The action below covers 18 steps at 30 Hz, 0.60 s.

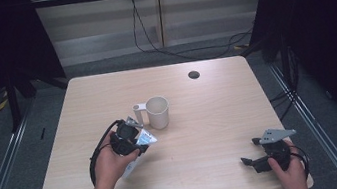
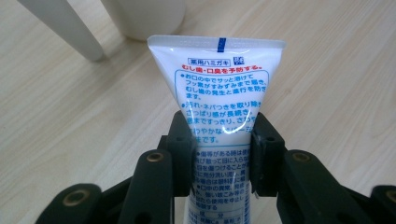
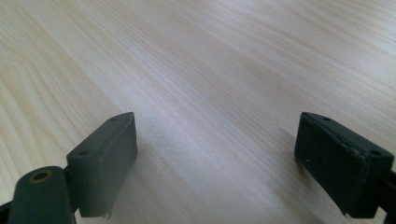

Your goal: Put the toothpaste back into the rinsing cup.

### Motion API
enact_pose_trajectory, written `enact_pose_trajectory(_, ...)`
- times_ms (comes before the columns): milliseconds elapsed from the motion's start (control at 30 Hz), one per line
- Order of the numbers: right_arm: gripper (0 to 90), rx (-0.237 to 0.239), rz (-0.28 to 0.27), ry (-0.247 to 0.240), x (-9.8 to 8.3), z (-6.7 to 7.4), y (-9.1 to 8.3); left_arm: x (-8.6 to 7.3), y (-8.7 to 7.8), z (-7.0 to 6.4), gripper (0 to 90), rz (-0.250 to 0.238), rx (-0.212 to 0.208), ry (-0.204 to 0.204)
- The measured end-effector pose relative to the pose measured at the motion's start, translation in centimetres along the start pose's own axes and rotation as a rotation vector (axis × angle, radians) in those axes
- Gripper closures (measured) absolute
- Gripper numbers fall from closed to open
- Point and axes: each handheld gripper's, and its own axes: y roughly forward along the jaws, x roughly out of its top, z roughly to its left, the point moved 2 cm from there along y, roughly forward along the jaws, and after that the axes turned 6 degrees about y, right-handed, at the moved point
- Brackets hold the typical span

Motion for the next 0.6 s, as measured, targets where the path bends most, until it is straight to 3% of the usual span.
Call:
enact_pose_trajectory(33, 12.8, -0.002, 0.001, 0.000, 0.0, 0.0, 0.0, 0.0, 0.0, 0.0, 66.7, 0.000, 0.000, 0.000)
enact_pose_trajectory(67, 12.8, 0.001, 0.000, 0.001, 0.0, 0.0, 0.0, 0.1, -0.5, 0.2, 66.7, -0.043, -0.004, -0.015)
enact_pose_trajectory(167, 12.8, -0.002, 0.001, 0.000, 0.0, 0.0, 0.0, 0.3, -1.1, 0.2, 66.7, -0.092, 0.004, -0.025)
enact_pose_trajectory(500, 12.8, -0.002, 0.001, 0.000, 0.0, 0.0, 0.0, 0.7, -2.1, 0.4, 66.6, -0.151, 0.029, -0.034)
enact_pose_trajectory(600, 12.8, 0.000, 0.000, 0.001, 0.0, 0.0, 0.0, 0.8, -2.5, 0.5, 66.6, -0.190, 0.038, -0.051)
